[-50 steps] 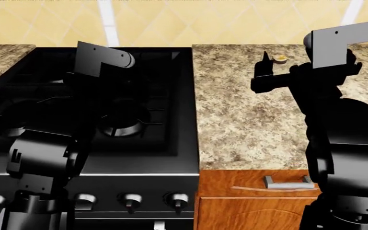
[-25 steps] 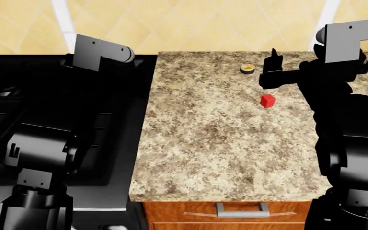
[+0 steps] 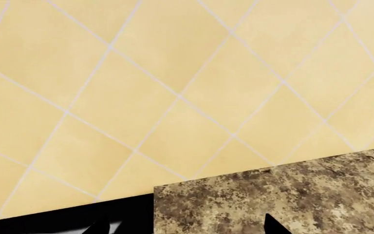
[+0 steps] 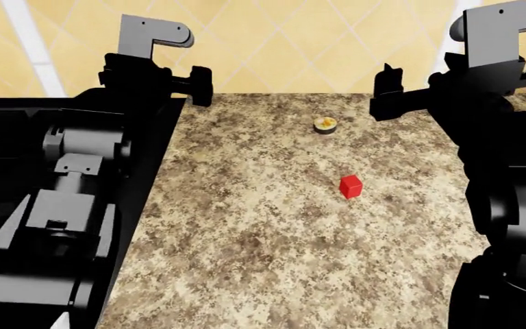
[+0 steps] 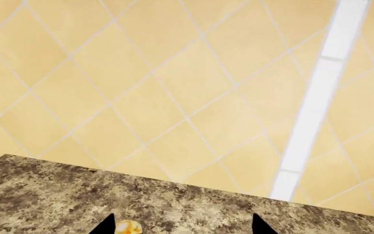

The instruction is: Pick the cube from the counter and place it in the cabinet.

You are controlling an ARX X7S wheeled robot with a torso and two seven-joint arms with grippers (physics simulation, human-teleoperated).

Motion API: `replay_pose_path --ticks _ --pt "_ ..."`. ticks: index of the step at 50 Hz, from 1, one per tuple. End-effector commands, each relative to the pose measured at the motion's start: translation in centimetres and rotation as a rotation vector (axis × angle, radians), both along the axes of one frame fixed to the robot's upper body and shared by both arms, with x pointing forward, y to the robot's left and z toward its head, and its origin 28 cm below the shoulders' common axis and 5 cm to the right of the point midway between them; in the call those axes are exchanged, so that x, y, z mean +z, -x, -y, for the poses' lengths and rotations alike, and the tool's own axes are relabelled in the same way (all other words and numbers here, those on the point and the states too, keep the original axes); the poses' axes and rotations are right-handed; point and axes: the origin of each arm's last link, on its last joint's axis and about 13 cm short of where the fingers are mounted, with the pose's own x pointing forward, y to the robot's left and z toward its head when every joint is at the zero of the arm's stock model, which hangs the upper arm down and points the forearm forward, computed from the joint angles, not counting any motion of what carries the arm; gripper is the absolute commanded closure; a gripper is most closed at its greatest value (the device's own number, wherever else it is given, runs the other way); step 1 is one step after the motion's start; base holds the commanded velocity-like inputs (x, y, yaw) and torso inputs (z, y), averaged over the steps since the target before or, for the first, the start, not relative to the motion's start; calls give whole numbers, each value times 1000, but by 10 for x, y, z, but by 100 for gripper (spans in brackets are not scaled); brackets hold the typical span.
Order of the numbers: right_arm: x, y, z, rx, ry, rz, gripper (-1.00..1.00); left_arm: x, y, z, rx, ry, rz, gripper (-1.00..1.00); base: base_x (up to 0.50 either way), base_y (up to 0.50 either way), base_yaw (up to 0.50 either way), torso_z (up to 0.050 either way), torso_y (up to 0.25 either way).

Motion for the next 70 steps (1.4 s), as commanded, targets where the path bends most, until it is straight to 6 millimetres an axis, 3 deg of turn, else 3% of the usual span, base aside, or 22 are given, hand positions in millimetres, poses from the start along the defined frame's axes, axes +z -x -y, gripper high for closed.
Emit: replay_pose_path --ticks 1,10,14,20,26,33,40,45,57,70 --pt "3 4 -7 29 15 -23 -100 -8 -9 -5 42 3 -54 -100 0 0 0 0 0" --pt "1 7 -13 57 39 -44 -100 -13 -8 -10 52 4 -56 -100 0 0 0 0 0" --pt "2 6 -20 103 44 -132 -100 -16 -7 -13 61 -1 -64 -100 0 0 0 0 0" --pt "-1 -17 -30 149 30 -291 -100 -15 -7 -15 69 4 -64 -100 0 0 0 0 0" --pt "-27 -46 -34 156 -24 -421 -100 -12 -7 -15 66 8 -58 -100 0 0 0 0 0" --pt "-57 -58 -32 138 -71 -491 -100 -13 -7 -16 63 2 -61 -100 0 0 0 0 0" --pt "-100 -58 -35 166 -88 -585 -100 -13 -7 -16 62 -5 -66 -100 0 0 0 0 0" --pt "-116 -57 -40 178 -82 -621 -100 -16 -7 -17 67 -14 -72 -100 0 0 0 0 0" --pt "-118 -27 -39 180 -51 -629 -100 -17 -7 -12 58 -31 -73 -100 0 0 0 0 0" --pt "-141 -3 -20 114 -22 -648 -100 -25 -6 -13 75 -23 -92 -100 0 0 0 0 0"
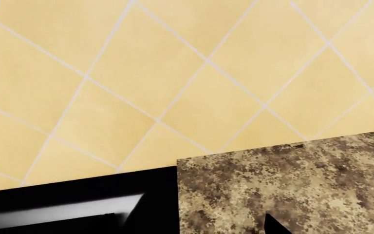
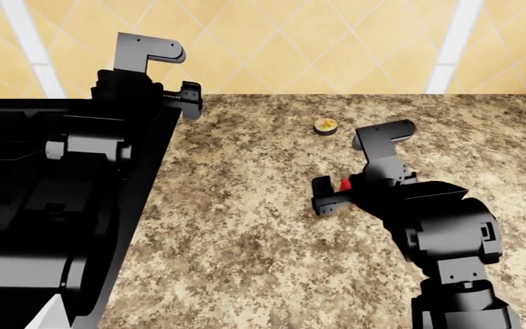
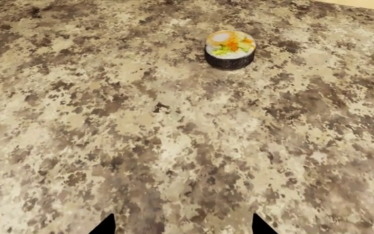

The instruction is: Pick the cube from the counter and place it in the cabinet.

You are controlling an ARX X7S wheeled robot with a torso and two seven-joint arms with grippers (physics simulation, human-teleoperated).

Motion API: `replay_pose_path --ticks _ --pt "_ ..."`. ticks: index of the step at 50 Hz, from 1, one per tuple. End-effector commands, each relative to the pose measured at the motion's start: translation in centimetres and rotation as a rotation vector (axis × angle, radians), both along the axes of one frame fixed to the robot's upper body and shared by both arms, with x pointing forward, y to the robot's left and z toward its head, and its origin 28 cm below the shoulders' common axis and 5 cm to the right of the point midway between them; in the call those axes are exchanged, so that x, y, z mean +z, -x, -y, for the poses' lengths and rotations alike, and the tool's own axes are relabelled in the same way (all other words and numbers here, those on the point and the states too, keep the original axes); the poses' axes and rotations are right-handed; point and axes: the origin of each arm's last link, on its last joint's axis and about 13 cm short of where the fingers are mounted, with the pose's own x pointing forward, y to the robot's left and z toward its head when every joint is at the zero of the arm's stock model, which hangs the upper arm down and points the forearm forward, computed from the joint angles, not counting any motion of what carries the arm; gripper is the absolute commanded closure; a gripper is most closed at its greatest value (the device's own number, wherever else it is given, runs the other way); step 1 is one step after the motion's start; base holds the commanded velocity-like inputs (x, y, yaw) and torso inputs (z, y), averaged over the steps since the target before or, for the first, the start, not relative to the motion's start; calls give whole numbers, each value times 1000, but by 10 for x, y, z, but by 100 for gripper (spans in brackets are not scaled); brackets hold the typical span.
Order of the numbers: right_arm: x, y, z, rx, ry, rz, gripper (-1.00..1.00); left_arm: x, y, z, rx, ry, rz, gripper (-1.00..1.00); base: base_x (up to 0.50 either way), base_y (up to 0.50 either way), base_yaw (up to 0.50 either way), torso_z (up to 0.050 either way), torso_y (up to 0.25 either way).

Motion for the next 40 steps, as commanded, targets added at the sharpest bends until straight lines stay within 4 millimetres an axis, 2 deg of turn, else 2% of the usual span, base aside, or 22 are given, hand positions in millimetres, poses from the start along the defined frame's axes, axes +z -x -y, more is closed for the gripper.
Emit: replay_pose_path --ticks 1,2,3,6,12,16,24,26,27,29,32,34,37,40 --pt "-32 23 16 -40 69 -75 -100 -7 1 1 4 4 -15 -100 0 0 0 0 0" --pt "-34 23 18 -50 80 -69 -100 -7 1 1 5 5 -16 -100 0 0 0 0 0" --pt "-35 22 19 -51 90 -68 100 -7 1 0 8 8 -14 -100 0 0 0 0 0" --pt "-36 20 20 -41 167 -50 100 -7 1 -3 22 20 -15 -100 0 0 -2 0 0" --pt "-28 21 20 -36 211 -17 100 -8 2 -7 48 36 -21 -100 0 0 -3 0 0" --pt "-12 34 18 -26 222 33 100 -4 2 -8 54 33 -21 -100 0 -1 -2 0 0" --pt "51 80 15 14 199 281 100 3 1 -6 58 19 -12 -100 0 0 0 0 0" --pt "85 86 38 -153 247 415 100 8 0 -5 57 14 -3 -100 0 0 0 0 0" --pt "102 88 38 -200 253 478 100 11 0 -4 55 11 2 -100 0 0 0 0 0" --pt "126 95 28 -234 260 604 100 16 0 -3 51 8 10 -100 0 0 0 0 0" --pt "154 124 2 -239 238 813 100 22 -1 -1 47 5 20 -100 0 0 0 0 0" --pt "159 149 -12 -217 197 842 100 24 0 -1 46 3 23 -100 0 0 0 0 0" --pt "158 184 -21 151 130 710 100 26 2 -1 46 2 25 -100 0 0 0 0 0" --pt "159 188 -32 161 171 807 100 25 4 -1 42 3 23 -100 0 0 0 0 0"
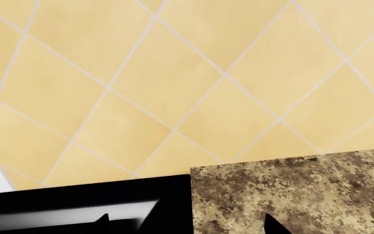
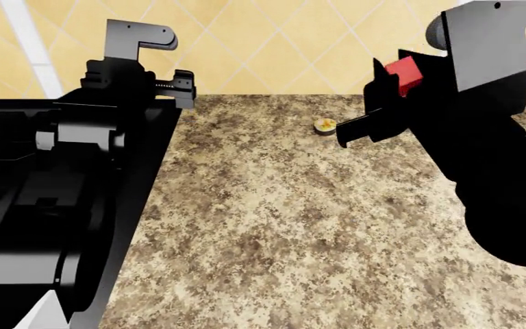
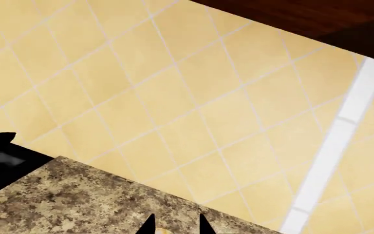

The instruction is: Pick the cube from the counter and place it in the cabinet.

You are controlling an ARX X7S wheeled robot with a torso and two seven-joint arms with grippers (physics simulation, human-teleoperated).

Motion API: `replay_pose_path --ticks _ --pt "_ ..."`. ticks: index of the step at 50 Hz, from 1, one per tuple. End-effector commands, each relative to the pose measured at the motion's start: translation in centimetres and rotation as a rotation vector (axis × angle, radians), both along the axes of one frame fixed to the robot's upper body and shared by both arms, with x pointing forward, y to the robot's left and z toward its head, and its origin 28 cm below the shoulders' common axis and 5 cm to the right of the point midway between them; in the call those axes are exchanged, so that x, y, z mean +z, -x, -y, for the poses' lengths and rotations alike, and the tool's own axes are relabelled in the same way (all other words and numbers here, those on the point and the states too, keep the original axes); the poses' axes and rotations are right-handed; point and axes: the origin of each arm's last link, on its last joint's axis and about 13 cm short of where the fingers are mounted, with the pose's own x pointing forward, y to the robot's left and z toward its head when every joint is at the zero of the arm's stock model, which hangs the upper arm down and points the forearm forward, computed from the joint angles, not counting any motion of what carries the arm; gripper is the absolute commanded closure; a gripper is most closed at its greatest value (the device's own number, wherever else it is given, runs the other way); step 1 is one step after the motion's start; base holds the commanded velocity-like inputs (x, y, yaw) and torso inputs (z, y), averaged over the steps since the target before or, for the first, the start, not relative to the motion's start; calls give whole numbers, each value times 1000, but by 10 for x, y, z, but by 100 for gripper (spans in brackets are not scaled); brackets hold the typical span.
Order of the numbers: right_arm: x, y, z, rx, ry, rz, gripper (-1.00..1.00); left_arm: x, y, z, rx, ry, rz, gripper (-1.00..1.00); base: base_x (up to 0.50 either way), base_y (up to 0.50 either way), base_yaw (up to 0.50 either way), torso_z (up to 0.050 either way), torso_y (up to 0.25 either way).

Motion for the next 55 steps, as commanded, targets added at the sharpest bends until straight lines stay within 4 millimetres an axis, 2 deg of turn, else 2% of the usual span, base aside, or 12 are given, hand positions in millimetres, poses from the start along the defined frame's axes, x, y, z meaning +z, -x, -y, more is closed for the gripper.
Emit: replay_pose_path --ticks 1,9,15,18,21,28,31,35,40,51,55 --pt "26 84 -24 178 86 157 100 8 3 2 -7 -4 11 -100 0 0 0 0 0" --pt "17 84 -80 238 50 390 100 -3 6 -1 -16 2 1 -100 0 0 0 0 0" --pt "16 76 -100 250 31 443 100 -9 7 -7 -5 3 -7 -100 0 0 0 0 0" --pt "23 69 -104 213 21 482 100 -10 7 -8 -6 1 -7 -100 0 0 0 0 0" --pt "46 56 -104 145 18 540 100 -10 5 -7 -9 -2 -6 -100 0 0 0 0 0" --pt "121 34 -107 130 67 536 100 -6 6 -4 -29 -4 -4 -100 0 0 0 0 0" --pt "153 22 -100 103 86 515 100 -7 6 -4 -32 -2 -7 -100 0 0 0 0 0" --pt "181 4 -81 15 75 507 100 -10 5 -7 -31 1 -11 -100 0 0 0 0 0" --pt "197 -8 -70 -45 71 508 100 -13 3 -8 -28 -5 -16 -100 0 0 0 0 0" --pt "243 2 -45 -160 27 553 100 -16 4 -6 -25 -37 -24 -100 0 0 0 0 0" --pt "252 -8 -36 -163 -9 494 100 -21 5 -8 -18 -43 -37 -100 0 0 0 0 0"
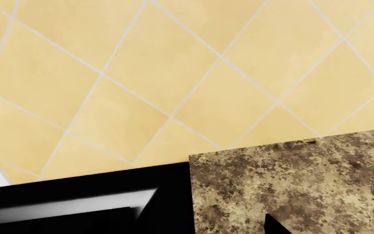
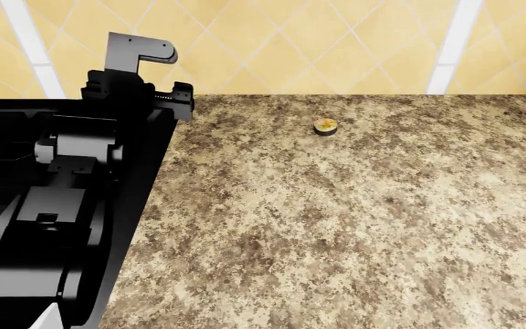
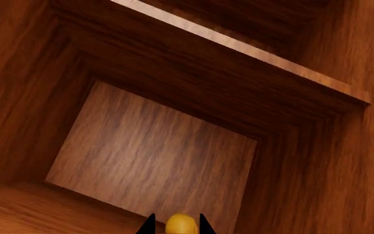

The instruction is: Pick the cube from the counter and place it in the cabinet.

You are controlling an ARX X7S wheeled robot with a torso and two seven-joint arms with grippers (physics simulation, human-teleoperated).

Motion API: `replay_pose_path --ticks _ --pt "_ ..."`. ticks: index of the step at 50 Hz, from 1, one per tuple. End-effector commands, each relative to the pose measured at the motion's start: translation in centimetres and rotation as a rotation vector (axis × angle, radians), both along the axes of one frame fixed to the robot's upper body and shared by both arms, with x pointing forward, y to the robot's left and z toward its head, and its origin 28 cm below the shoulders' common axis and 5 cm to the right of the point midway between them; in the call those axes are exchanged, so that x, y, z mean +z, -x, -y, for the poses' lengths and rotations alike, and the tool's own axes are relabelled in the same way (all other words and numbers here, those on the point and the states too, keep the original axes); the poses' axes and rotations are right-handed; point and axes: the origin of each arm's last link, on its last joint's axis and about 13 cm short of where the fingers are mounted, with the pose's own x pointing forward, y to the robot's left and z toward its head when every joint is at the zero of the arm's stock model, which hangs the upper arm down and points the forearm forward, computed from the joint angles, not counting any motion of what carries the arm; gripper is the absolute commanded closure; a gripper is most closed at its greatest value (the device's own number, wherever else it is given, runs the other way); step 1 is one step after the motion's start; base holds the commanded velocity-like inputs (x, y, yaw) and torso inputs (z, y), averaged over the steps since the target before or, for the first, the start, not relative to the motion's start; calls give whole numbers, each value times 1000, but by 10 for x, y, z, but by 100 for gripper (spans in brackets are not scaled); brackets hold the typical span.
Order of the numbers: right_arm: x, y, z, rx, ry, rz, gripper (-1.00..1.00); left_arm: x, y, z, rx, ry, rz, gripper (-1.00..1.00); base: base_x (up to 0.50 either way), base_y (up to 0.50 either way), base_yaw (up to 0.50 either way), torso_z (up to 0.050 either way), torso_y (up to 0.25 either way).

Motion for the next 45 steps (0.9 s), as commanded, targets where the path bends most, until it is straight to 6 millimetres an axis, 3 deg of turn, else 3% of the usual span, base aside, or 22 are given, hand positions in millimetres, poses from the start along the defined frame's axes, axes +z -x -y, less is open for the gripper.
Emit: replay_pose_path --ticks 1,5,6,7,10,13,14,18,24,33,40,45 --pt "42 -12 32 -57 -95 -66 100 -7 2 -2 8 -23 -21 -100 0 0 0 0 0" --pt "52 -53 34 51 -153 -273 100 -10 2 -1 12 -46 -43 -100 0 0 0 0 0" --pt "44 -67 36 57 -174 -336 100 -10 2 -1 14 -51 -46 -100 0 0 0 0 0" --pt "28 -83 48 23 -245 -445 100 -11 2 -1 16 -55 -49 -100 0 0 0 0 0" --pt "-26 -115 58 -10 -341 -661 100 -13 1 -1 27 -66 -62 -100 0 0 0 0 0" --pt "-60 -131 62 -48 -393 -786 100 -14 0 -2 32 -77 -72 -100 0 0 0 0 0" --pt "-57 -131 60 9 -381 -770 -100 -16 0 -3 37 -78 -79 -100 0 0 0 0 0" --pt "-44 -126 65 -7 -328 -719 -100 -16 0 -1 38 -89 -85 -100 3 0 0 0 0" --pt "-4 -105 72 26 -243 -568 -100 -11 -1 7 10 -105 -75 -100 6 0 2 0 0" --pt "41 -75 65 122 -166 -396 -100 -2 -3 17 -24 -114 -50 -100 0 0 0 0 0" --pt "74 -30 58 205 -127 -233 -100 -3 -3 16 -21 -117 -51 -100 0 0 0 0 0" --pt "89 20 50 281 -87 -79 -100 1 0 19 -32 -117 -44 -100 0 0 0 0 0"
